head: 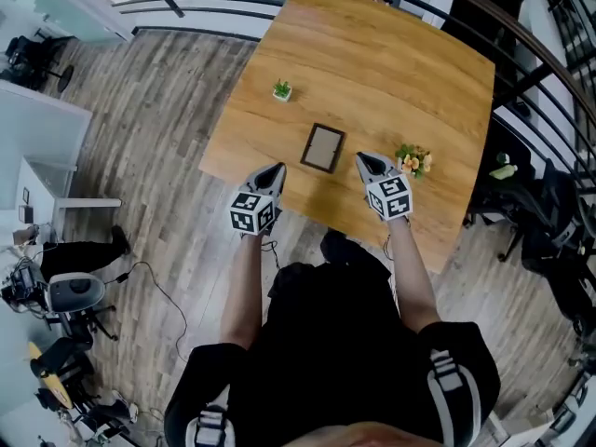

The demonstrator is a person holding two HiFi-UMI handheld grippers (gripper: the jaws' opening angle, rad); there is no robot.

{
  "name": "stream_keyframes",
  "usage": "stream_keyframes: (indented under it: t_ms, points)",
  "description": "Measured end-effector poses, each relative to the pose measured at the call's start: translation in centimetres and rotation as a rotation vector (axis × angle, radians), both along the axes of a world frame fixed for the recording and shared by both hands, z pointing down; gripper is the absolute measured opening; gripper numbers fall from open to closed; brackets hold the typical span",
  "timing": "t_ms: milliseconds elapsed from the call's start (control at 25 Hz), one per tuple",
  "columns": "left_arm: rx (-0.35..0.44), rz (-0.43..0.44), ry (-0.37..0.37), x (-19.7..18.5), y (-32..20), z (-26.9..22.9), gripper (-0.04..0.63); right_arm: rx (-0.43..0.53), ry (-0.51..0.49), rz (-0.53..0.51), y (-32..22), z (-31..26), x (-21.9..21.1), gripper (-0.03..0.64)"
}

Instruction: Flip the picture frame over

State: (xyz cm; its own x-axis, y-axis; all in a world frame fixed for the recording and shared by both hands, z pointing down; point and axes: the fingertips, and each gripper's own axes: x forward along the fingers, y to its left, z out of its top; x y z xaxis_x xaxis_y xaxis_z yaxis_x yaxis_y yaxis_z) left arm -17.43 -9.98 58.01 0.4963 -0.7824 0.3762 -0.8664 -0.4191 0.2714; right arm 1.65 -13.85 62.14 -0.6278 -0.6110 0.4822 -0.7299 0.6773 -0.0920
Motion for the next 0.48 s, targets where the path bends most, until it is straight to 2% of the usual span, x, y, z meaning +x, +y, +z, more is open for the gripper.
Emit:
stream_keyframes:
  t_ms: [120, 280, 480]
  points:
    - [-0.004, -0.009, -0.024, 1.0, -1.2, 0.5, 0.021, -0.006, -0.011, -0.023, -1.6, 0.4, 0.2, 0.008]
    - [0.008, -0.044, -0.103, 1.0, -2.1, 1.3, 0.021, -0.023, -0.022, -0.039, -2.4, 1.0, 0.2, 0.008]
    - [-0.022, -0.085, -0.052, 1.0, -3.4, 3.0, 0.021, -0.051, -0.023, -0.056, -2.9, 2.5, 0.1, 0.008]
